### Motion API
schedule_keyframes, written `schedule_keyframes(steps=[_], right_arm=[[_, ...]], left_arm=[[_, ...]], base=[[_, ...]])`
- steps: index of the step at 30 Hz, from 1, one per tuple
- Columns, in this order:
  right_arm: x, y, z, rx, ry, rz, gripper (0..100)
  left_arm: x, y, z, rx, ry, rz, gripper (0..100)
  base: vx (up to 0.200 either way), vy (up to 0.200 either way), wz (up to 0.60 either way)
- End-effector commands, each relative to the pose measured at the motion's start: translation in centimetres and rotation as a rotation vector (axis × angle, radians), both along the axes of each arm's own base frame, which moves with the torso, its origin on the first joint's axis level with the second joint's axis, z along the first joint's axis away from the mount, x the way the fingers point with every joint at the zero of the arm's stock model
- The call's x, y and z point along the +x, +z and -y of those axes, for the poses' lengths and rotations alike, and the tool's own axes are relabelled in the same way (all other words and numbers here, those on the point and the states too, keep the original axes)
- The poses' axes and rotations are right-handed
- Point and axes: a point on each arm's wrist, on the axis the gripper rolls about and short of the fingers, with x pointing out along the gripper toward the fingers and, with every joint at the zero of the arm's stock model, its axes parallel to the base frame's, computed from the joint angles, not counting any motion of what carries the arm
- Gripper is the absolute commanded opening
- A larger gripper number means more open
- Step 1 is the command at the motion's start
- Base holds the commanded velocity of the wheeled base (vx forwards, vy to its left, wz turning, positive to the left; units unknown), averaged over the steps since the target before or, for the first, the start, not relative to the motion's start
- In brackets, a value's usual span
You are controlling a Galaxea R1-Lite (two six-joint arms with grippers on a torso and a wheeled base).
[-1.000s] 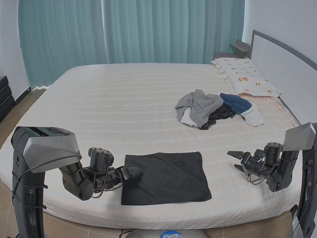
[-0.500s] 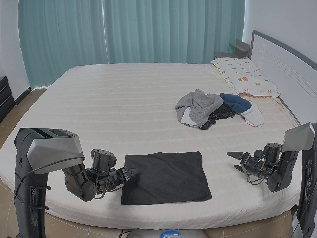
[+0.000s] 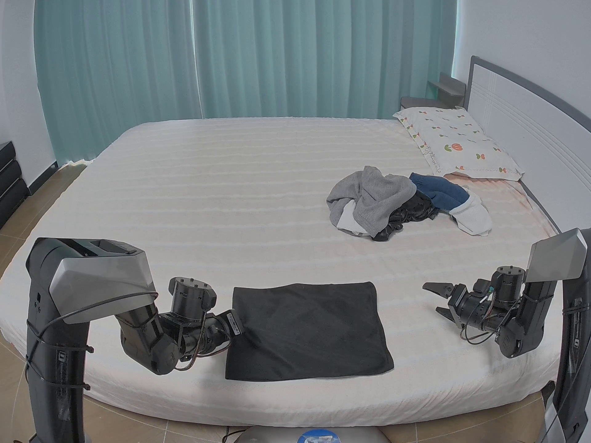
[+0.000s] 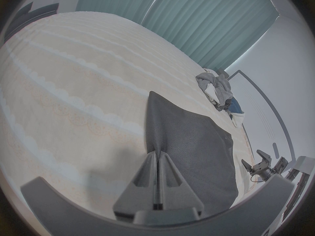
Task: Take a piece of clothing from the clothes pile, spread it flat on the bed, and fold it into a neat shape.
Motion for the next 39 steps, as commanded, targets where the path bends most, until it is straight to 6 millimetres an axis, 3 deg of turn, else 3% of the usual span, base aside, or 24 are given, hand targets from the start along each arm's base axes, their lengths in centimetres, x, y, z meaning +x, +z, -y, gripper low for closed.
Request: schedule_keyframes(steps=[1, 18, 39], right_arm=[[0.0, 0.02, -0.01, 0.0, 0.001, 0.0, 100], [0.0, 0.02, -0.01, 0.0, 0.004, 0.001, 100], [0.0, 0.02, -0.01, 0.0, 0.004, 0.001, 100]], left_arm=[[-0.14, 0.02, -0.05, 0.002, -0.003, -0.002, 0], [-0.18, 0.0, -0.06, 0.0, -0.001, -0.005, 0], [-0.14, 0.02, -0.05, -0.001, 0.0, -0.004, 0]], base=[[0.0, 0.0, 0.0], [0.0, 0.0, 0.0], [0.0, 0.2, 0.0]])
